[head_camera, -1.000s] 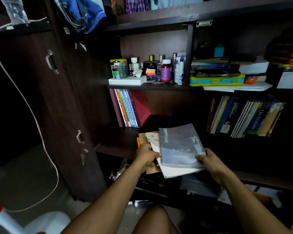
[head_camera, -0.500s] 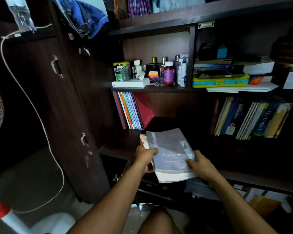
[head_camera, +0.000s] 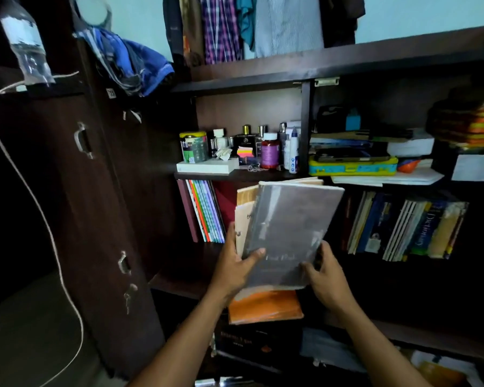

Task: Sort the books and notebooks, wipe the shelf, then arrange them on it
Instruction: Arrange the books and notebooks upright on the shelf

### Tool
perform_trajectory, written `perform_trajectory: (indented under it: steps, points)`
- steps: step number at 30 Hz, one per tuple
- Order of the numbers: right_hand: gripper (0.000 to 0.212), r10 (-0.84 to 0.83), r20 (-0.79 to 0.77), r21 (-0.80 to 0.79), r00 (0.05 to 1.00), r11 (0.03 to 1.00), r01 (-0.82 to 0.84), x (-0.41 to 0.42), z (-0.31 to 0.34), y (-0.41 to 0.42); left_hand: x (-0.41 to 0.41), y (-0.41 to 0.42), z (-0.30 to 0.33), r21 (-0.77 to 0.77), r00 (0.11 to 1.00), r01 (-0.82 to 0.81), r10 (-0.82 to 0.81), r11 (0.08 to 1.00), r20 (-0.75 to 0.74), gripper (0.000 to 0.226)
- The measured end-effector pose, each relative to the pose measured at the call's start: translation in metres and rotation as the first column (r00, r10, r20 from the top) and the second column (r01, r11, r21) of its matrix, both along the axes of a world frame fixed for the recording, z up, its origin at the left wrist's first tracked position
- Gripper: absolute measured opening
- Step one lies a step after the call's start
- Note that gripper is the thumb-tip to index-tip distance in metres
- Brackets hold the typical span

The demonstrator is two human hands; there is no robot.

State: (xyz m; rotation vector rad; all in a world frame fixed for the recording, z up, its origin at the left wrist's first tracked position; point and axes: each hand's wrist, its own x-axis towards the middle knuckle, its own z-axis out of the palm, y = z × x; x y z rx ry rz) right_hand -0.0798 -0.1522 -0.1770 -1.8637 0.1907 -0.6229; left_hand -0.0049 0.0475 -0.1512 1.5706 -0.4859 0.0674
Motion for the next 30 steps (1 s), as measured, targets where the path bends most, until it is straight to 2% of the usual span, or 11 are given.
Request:
perform_trajectory:
  steps: [2,4,8,12,15,17,21,23,25,26,30]
  points:
    - [0.041,0.001,-0.01,-0.032,1.0,1.0,-0.001,0.01,0.006,0.008,0.007,0.008,0.001,0.045,0.998,0.056,-0.055,0.997,-0.026,0.104]
    - [0.045,0.018,-0.062,-0.11,0.998,0.994,-0.025,0.017,0.0,0.012,0.013,0.017,-0.011,0.13,1.0,0.024,-0.021,0.991,-0.022,0.11]
    - [0.055,0.055,-0.146,-0.137,0.988,0.988,-0.075,0.021,-0.015,0.02,0.018,0.026,-0.046,0.169,0.998,-0.054,0.06,0.984,-0.035,0.1]
    - [0.058,0.062,-0.13,-0.082,0.99,0.994,-0.073,0.027,-0.016,0.02,0.018,0.02,-0.052,0.152,0.995,-0.073,0.083,0.986,-0.062,0.041]
    - [0.059,0.051,-0.139,-0.119,0.989,0.991,-0.068,0.037,-0.012,0.019,0.023,0.022,-0.046,0.231,0.996,-0.084,0.084,0.969,0.012,0.022]
    - [0.059,0.013,-0.114,-0.213,0.993,0.976,-0.037,0.054,-0.005,0.021,0.028,0.024,-0.037,0.204,0.987,-0.148,0.133,0.968,0.086,0.022]
    - [0.072,0.018,-0.074,-0.239,0.997,0.97,-0.035,0.098,0.015,0.043,0.06,0.03,-0.03,0.151,0.897,-0.432,0.406,0.889,0.172,0.042]
    - [0.069,0.101,-0.211,-0.409,0.972,0.894,-0.181,0.11,0.003,0.054,0.08,0.038,-0.033,0.137,0.841,-0.524,0.485,0.84,0.239,0.043]
    - [0.066,0.073,-0.416,-0.649,0.906,0.674,-0.353,0.109,-0.026,0.063,0.096,0.048,-0.041,0.173,0.799,-0.581,0.516,0.796,0.309,0.029]
    - [0.065,0.04,-0.458,-0.709,0.888,0.586,-0.392,0.107,-0.04,0.065,0.102,0.052,-0.046,0.201,0.792,-0.591,0.515,0.781,0.328,0.023]
    - [0.066,0.012,-0.442,-0.756,0.897,0.532,-0.38,0.114,-0.061,0.061,0.124,0.041,-0.067,0.245,0.827,-0.545,0.467,0.802,0.313,0.031]
